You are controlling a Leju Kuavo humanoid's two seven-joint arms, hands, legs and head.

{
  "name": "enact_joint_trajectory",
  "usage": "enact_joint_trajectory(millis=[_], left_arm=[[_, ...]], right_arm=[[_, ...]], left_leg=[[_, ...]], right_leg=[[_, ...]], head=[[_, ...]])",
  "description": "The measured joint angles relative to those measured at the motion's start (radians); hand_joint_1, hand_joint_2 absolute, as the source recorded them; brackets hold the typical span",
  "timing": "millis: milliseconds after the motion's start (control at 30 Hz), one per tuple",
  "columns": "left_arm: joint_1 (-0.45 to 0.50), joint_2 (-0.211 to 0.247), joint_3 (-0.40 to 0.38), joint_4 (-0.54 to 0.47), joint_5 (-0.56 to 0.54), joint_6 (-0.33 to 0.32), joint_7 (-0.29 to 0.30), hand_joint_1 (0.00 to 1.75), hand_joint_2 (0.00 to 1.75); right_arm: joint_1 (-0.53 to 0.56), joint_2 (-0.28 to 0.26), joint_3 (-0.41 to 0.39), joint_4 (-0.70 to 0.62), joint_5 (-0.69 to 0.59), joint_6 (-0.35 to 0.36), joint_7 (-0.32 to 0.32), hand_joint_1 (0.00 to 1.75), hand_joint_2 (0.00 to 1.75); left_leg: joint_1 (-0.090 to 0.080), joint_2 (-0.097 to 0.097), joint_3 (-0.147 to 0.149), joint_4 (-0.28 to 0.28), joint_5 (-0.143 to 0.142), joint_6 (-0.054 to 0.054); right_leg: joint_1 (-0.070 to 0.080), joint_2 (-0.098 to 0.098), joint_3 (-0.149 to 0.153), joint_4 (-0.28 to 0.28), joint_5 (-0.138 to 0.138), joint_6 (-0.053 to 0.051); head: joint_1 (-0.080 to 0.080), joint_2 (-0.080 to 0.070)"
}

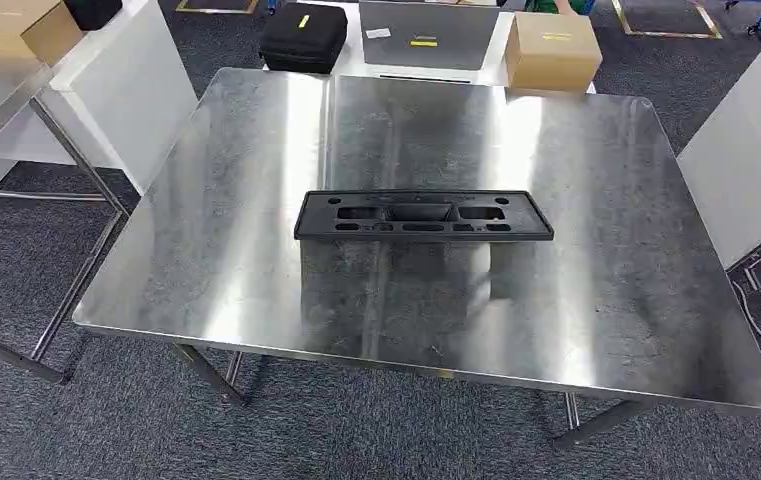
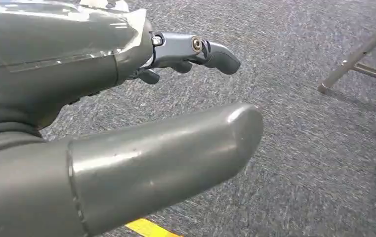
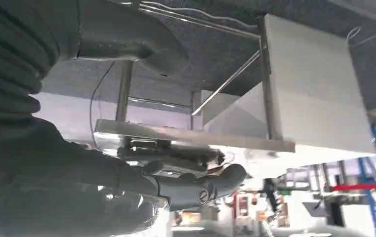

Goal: Take the parts from the cabinet and place them on the table.

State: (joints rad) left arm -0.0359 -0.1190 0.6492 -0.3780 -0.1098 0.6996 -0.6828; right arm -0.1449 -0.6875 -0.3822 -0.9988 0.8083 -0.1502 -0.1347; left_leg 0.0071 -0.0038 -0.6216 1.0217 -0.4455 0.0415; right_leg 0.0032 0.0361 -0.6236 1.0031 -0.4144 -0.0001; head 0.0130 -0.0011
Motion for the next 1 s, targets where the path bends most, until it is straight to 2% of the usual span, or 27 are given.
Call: enact_joint_trajectory(millis=[267,633,867,1000], left_arm=[[0.0,-0.008,0.05,0.0,-0.023,0.0,0.0,0.0,0.0],[0.0,-0.011,0.063,0.002,-0.027,0.0,0.0,0.0,0.0],[0.0,-0.011,0.069,0.002,-0.03,0.0,0.0,0.0,0.0],[0.0,-0.011,0.069,0.002,-0.027,0.0,0.0,0.0,0.0]], right_arm=[[-0.018,0.01,-0.003,0.061,0.0,-0.018,0.0,0.0,1.75],[-0.027,0.02,-0.015,0.094,0.0,-0.023,0.0,0.0,1.75],[0.008,0.023,-0.068,0.139,-0.005,-0.09,-0.007,0.0,1.75],[0.055,0.034,-0.123,0.163,-0.007,-0.124,-0.01,0.0,1.75]], left_leg=[[0.0,-0.001,0.0,0.0,0.0,0.0],[0.0,-0.001,0.0,0.0,0.0,0.0],[0.0,-0.001,0.0,0.0,0.0,0.0],[0.0,-0.001,0.0,0.0,-0.001,0.001]], right_leg=[[0.0,-0.001,0.0,0.0,0.0,0.0],[0.0,-0.001,0.0,0.0,0.0,0.0],[0.0,-0.001,0.0,0.0,0.0,0.0],[0.0,-0.001,0.0,0.0,-0.001,0.001]], head=[[0.0,0.0],[0.0,0.0],[0.0,0.0],[0.0,0.0]])
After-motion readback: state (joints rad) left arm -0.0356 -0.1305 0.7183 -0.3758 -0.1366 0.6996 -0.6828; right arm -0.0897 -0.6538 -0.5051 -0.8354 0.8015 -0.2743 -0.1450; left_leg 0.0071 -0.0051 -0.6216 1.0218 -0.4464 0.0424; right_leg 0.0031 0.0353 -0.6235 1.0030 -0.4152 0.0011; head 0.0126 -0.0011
